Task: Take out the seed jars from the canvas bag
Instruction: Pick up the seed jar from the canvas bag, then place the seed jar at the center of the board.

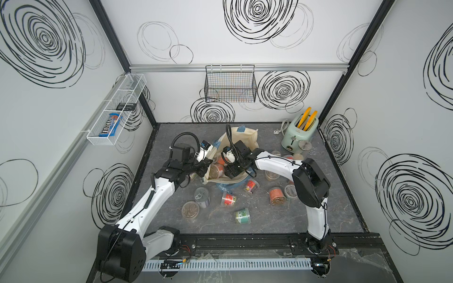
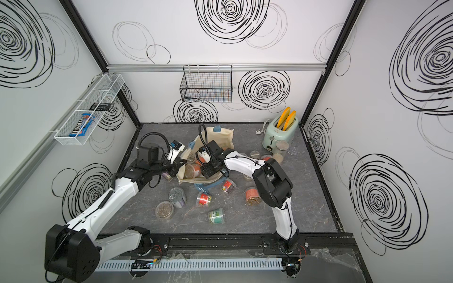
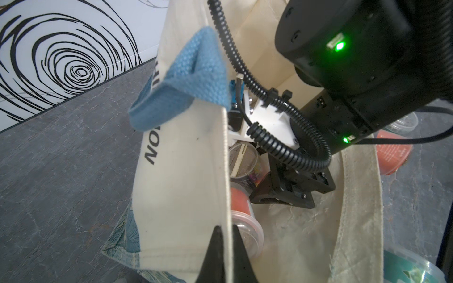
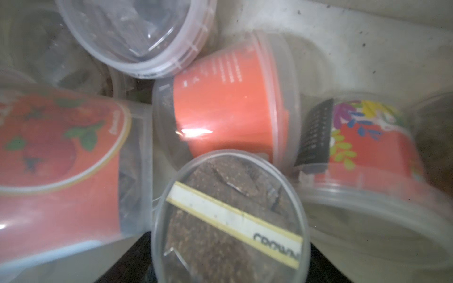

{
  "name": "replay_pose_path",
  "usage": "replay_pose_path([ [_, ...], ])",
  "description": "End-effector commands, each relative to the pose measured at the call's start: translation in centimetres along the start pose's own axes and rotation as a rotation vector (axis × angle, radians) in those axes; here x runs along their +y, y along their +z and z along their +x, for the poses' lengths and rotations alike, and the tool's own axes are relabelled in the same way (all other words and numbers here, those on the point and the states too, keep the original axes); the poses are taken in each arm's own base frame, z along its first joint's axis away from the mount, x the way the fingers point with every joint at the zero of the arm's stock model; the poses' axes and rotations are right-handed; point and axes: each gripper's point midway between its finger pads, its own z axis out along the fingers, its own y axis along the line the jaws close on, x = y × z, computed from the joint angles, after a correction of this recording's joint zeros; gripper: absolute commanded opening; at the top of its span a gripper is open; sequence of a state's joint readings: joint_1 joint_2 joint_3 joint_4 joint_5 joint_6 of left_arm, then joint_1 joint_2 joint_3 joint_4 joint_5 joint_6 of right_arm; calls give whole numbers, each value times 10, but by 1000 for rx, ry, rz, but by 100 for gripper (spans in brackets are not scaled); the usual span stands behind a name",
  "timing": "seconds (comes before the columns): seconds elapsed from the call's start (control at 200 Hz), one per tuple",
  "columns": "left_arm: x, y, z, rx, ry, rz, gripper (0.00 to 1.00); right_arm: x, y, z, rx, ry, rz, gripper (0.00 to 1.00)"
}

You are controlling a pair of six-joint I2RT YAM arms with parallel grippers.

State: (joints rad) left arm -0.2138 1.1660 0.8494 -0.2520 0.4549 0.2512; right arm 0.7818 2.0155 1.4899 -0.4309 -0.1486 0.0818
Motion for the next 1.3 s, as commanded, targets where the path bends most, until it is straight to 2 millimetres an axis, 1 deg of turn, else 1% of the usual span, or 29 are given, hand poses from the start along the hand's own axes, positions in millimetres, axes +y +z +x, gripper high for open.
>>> replay_pose_path([
  [0.0,-7,-5,-6,-16,1,38,0,-1,-4,-7,-17,31,1,77],
  [0.02,-7,-4,-6,-15,0,39,0,-1,-6,-9,-26,32,3,77],
  [0.07,-7,-5,-6,-16,0,37,0,-1,-14,-13,-52,29,5,70],
  [0.11,-7,-5,-7,-17,-2,37,0,-2,-20,-16,-70,31,7,69],
  [0.295,-4,-7,-10,-22,-27,41,1,-2,-56,-31,-166,26,19,67],
  [0.4,-1,-9,-14,-27,-43,41,1,-1,-76,-39,-219,30,7,63],
  [0.55,2,-9,-15,-25,-64,46,1,2,-106,-49,-283,42,-4,64],
  [0.675,8,-8,-20,-27,-103,37,1,8,-143,-57,-341,37,-10,65],
  [0.735,14,-8,-24,-29,-127,29,1,12,-166,-61,-385,30,-16,65],
  [0.815,22,-8,-30,-33,-162,18,1,15,-195,-61,-452,15,-19,65],
  [0.906,33,-7,-35,-33,-200,5,1,15,-225,-55,-538,3,-8,65],
  [0.961,39,-7,-38,-34,-221,-3,1,10,-242,-49,-579,12,5,65],
  [1.036,51,-5,-40,-35,-257,-18,1,5,-256,-37,-598,25,18,64],
  [1.086,57,-4,-41,-38,-276,-24,1,1,-259,-27,-590,30,33,65],
  [1.136,65,-2,-40,-39,-300,-34,0,-3,-258,-16,-567,34,58,65],
  [1.246,86,-3,-42,-56,-395,-61,0,-12,-242,13,-495,48,96,65],
  [1.296,95,-5,-42,-63,-436,-74,0,-13,-233,28,-456,62,92,65],
])
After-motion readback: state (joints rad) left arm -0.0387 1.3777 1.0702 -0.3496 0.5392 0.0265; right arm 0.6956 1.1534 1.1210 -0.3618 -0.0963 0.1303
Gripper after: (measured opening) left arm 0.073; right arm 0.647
